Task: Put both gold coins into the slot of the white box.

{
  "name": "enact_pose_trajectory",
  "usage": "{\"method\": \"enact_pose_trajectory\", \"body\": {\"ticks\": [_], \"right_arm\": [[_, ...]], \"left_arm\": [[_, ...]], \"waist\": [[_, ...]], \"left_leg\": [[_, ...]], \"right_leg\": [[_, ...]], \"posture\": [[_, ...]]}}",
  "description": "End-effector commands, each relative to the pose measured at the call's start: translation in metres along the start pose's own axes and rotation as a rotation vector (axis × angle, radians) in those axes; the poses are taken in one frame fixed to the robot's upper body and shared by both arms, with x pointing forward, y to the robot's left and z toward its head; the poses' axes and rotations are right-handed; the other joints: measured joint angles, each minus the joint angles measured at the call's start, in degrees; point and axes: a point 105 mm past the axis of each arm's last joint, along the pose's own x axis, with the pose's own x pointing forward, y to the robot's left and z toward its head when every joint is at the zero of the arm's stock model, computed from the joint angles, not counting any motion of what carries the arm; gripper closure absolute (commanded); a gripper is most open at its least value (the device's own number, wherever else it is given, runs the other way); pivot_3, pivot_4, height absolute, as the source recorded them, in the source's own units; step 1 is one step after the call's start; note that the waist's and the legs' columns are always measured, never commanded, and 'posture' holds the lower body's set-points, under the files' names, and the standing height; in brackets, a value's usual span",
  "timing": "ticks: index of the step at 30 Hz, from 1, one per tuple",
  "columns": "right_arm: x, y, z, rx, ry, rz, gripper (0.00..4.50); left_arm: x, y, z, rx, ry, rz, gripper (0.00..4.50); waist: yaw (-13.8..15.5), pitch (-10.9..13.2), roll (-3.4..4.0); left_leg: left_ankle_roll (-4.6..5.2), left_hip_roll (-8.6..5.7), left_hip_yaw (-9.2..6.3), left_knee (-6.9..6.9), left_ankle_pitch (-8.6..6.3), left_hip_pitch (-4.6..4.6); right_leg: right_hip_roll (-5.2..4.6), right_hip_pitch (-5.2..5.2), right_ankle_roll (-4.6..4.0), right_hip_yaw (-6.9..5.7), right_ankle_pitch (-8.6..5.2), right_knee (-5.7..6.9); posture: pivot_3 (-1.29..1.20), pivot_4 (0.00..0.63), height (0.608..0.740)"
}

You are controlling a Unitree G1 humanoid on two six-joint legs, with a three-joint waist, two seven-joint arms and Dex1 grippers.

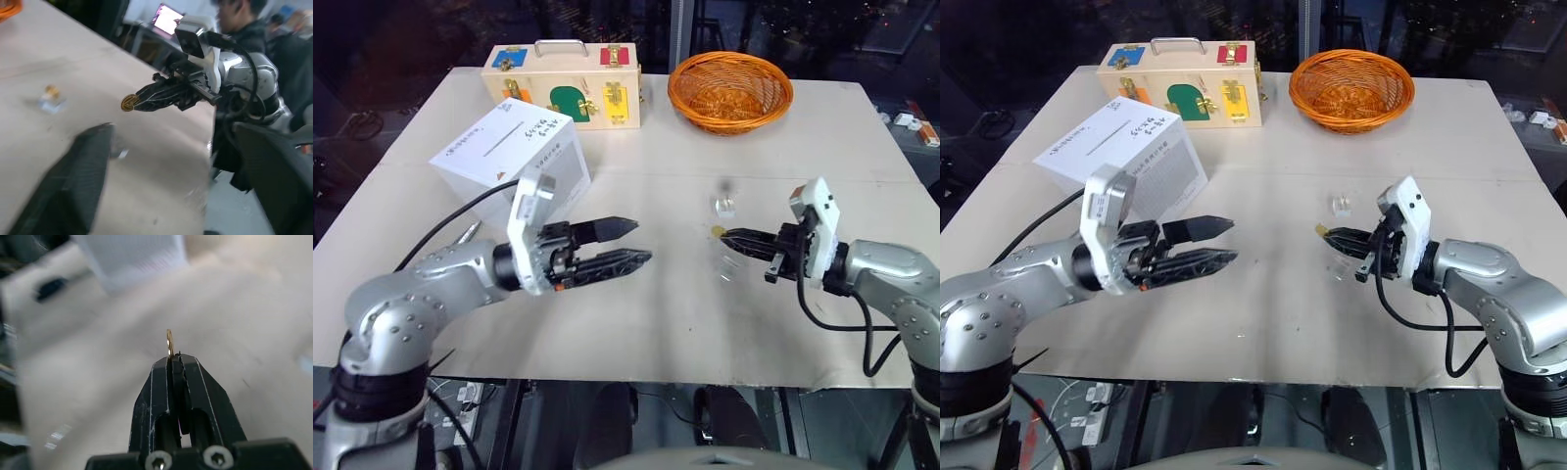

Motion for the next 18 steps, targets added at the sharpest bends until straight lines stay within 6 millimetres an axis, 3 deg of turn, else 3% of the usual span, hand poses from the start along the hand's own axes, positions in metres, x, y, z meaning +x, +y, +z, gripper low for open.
{"method": "enact_pose_trajectory", "body": {"ticks": [1,6,9,11,18], "right_arm": [[-0.001,0.022,0.03,-0.072,-0.085,0.089,4.5],[0.0,0.04,0.044,-0.115,-0.106,0.168,4.5],[-0.002,0.046,0.048,-0.133,-0.11,0.187,4.5],[-0.004,0.048,0.05,-0.141,-0.112,0.191,4.5],[-0.004,0.056,0.052,-0.147,-0.118,0.198,4.5]], "left_arm": [[0.013,-0.003,0.004,0.004,0.005,-0.09,1.34],[0.026,-0.001,0.008,0.015,0.001,-0.164,1.34],[0.029,-0.003,0.01,0.017,0.001,-0.201,2.16],[0.03,-0.002,0.011,0.024,-0.003,-0.209,3.03],[0.033,-0.006,0.011,0.05,0.004,-0.245,3.03]], "waist": [[0.01,0.0,0.0],[0.01,0.0,0.0],[0.0,0.0,0.0],[-0.05,0.0,0.0],[-0.04,0.0,0.0]], "left_leg": [[0.0,0.0,0.01,0.01,0.0,-0.01],[0.0,-0.01,0.04,0.01,0.0,-0.05],[0.0,-0.01,0.03,0.01,0.0,-0.06],[0.0,-0.01,0.04,0.01,0.0,-0.06],[0.0,-0.01,0.05,0.01,0.0,-0.06]], "right_leg": [[0.0,0.0,0.0,-0.01,0.0,-0.01],[0.0,-0.02,0.0,-0.01,0.0,-0.04],[-0.01,-0.02,0.0,-0.01,0.0,-0.04],[-0.01,-0.02,0.0,0.0,0.0,-0.04],[-0.01,-0.03,0.0,0.01,0.0,-0.04]], "posture": [[0.0,0.15,0.726],[0.0,0.15,0.726],[0.0,0.15,0.726],[0.0,0.15,0.726],[0.0,0.15,0.726]]}}
